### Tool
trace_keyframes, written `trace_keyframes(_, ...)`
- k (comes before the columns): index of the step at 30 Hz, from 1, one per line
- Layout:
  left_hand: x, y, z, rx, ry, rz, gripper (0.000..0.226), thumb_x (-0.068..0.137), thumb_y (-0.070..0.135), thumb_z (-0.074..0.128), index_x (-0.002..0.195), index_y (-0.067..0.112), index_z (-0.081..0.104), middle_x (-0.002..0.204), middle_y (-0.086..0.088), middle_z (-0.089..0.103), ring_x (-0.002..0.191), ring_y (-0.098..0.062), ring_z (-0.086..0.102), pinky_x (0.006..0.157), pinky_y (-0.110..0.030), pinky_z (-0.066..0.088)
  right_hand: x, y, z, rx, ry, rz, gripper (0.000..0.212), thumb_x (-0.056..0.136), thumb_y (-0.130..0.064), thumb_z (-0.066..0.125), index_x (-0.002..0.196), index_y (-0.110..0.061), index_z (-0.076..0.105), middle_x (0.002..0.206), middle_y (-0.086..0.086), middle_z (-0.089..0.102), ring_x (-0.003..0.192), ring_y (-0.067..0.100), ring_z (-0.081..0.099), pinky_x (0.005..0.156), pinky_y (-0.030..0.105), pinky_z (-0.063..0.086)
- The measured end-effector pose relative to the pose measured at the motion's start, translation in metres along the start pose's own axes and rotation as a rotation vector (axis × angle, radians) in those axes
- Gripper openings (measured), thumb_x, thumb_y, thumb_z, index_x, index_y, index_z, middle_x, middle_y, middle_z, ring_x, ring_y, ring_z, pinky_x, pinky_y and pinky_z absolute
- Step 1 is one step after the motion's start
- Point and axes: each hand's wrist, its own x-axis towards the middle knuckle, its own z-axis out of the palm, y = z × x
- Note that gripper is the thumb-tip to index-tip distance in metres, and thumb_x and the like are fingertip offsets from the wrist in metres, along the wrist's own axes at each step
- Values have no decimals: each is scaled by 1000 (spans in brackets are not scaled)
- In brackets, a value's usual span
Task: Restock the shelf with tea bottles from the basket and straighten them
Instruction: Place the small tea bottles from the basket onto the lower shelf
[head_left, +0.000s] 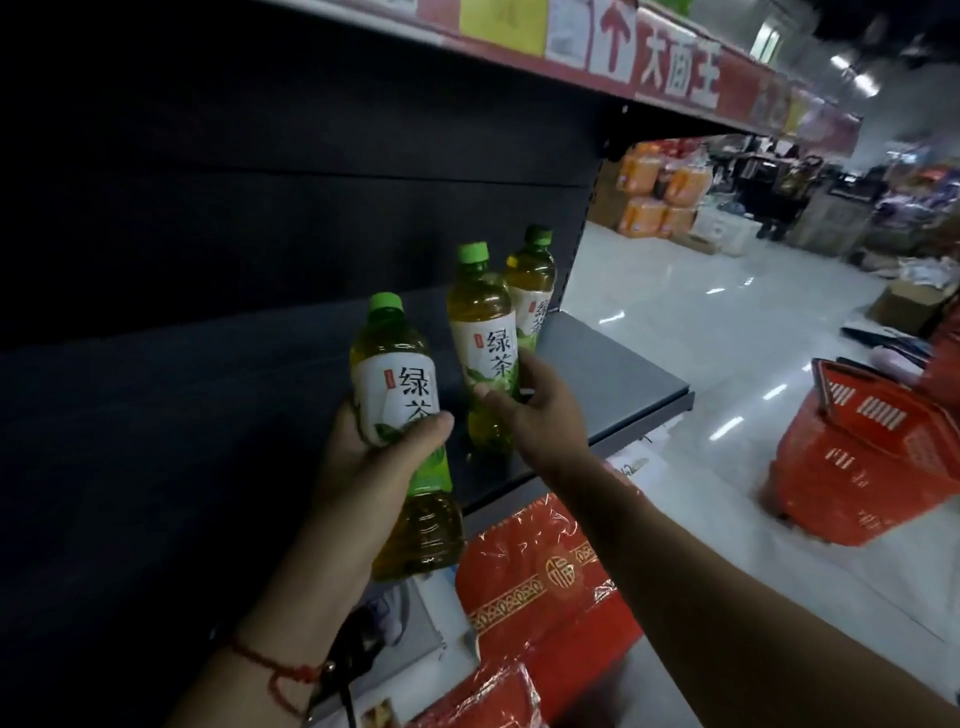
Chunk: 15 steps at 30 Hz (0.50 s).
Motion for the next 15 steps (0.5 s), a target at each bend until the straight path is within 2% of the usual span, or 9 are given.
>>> trace_keyframes(2,-2,-9,-10,92,-18,76,52,82,17,71,130,23,51,115,-3,64,103,-23,61,73,-34,50,15,8,9,-58,18,-35,49,88,-35,70,133,-23,54,124,-9,61,109,6,60,87,29,56)
trace_keyframes(3,-3,-12,-14,134,-15,111,49,78,23,75,123,27,55,102,2,66,91,-18,63,65,-31,49,21,11,13,-87,30,-51,50,87,-37,71,132,-22,54,126,-4,60,113,10,60,93,37,56)
trace_keyframes(6,9,-16,-17,117,4,139,44,73,28,79,111,33,58,93,7,67,84,-11,62,61,-26,45,35,16,22,-143,83,-49,49,89,-31,70,134,-18,52,128,1,57,117,14,57,100,40,51)
trace_keyframes(8,19,-16,-15,133,28,182,44,71,28,81,109,31,59,97,7,68,88,-11,64,66,-27,48,40,15,27,-155,130,-46,49,89,-29,70,134,-17,52,129,2,59,118,17,57,101,43,51)
trace_keyframes(11,25,-18,-14,219,19,245,59,69,33,83,120,21,57,109,2,67,100,-16,65,87,-39,53,48,15,33,-173,193,-34,48,88,-28,71,131,-18,52,128,2,63,117,19,59,99,44,51)
trace_keyframes(13,24,-18,-14,233,7,254,68,63,42,81,123,21,55,111,1,66,102,-17,64,91,-43,52,52,14,34,-203,219,-15,47,90,-27,70,131,-16,52,128,5,60,117,22,57,98,37,49)
trace_keyframes(15,23,-19,-13,232,-3,259,72,59,47,76,123,22,55,112,0,66,103,-18,65,92,-45,52,56,13,33,-234,233,-3,46,91,-27,68,131,-14,51,129,8,56,118,24,55,96,35,46)
